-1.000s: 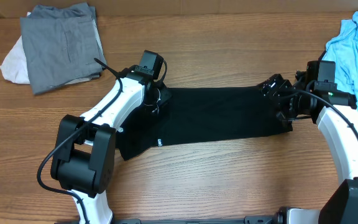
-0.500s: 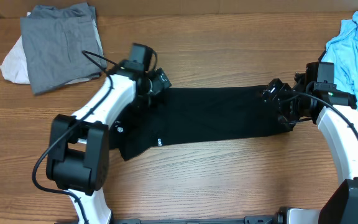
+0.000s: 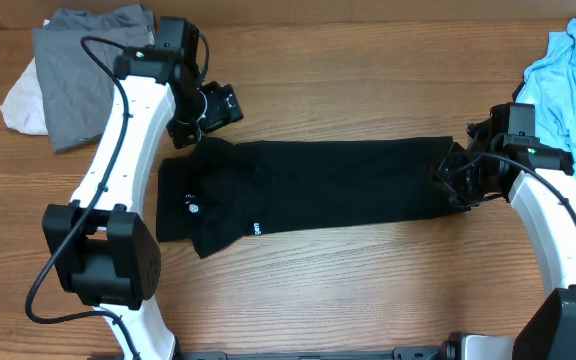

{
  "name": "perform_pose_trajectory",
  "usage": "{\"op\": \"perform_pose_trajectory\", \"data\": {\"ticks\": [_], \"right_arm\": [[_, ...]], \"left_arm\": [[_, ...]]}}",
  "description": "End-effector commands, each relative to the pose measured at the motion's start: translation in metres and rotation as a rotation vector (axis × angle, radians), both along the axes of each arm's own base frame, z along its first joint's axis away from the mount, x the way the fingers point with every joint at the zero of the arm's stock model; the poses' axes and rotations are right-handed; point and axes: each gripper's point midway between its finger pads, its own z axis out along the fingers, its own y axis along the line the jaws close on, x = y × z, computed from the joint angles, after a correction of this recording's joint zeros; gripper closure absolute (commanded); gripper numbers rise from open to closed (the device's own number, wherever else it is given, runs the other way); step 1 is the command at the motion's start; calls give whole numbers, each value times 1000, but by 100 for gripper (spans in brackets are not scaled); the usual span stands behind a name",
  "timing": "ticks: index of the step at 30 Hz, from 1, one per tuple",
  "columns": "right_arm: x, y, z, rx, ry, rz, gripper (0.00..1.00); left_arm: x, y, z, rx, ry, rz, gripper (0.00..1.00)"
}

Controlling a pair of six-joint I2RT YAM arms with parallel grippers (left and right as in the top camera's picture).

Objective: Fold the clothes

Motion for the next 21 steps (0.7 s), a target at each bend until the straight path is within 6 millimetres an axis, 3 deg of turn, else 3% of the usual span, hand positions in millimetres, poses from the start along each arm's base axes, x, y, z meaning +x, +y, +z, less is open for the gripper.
{"op": "perform_pose_trajectory", "data": {"ticks": [1,2,3,5,10,14,21], "right_arm": [[3,-3,-6,-31,-15,-1,83],[3,-3,-9,-26,-11,-16,87],[1,-3,-18,-17,8,-37,93],[0,-3,-27,-14,28,-36,96],[0,-1,-50,3,90,-33,96],[-2,-1,-66,7,139,-33,96],[1,-1,-103,13,200,-32,96]], "left_arm": [[-35,-15,-6,-9,108,-153,31],[-48,-17,-11,-4,157,-163,43],[-70,-22,-24,9,242,-187,66],[-86,-28,-39,17,297,-212,96],[-113,-40,-82,32,362,-246,96],[-125,-37,-103,43,385,-249,96],[-124,16,-128,202,393,-121,95]]}}
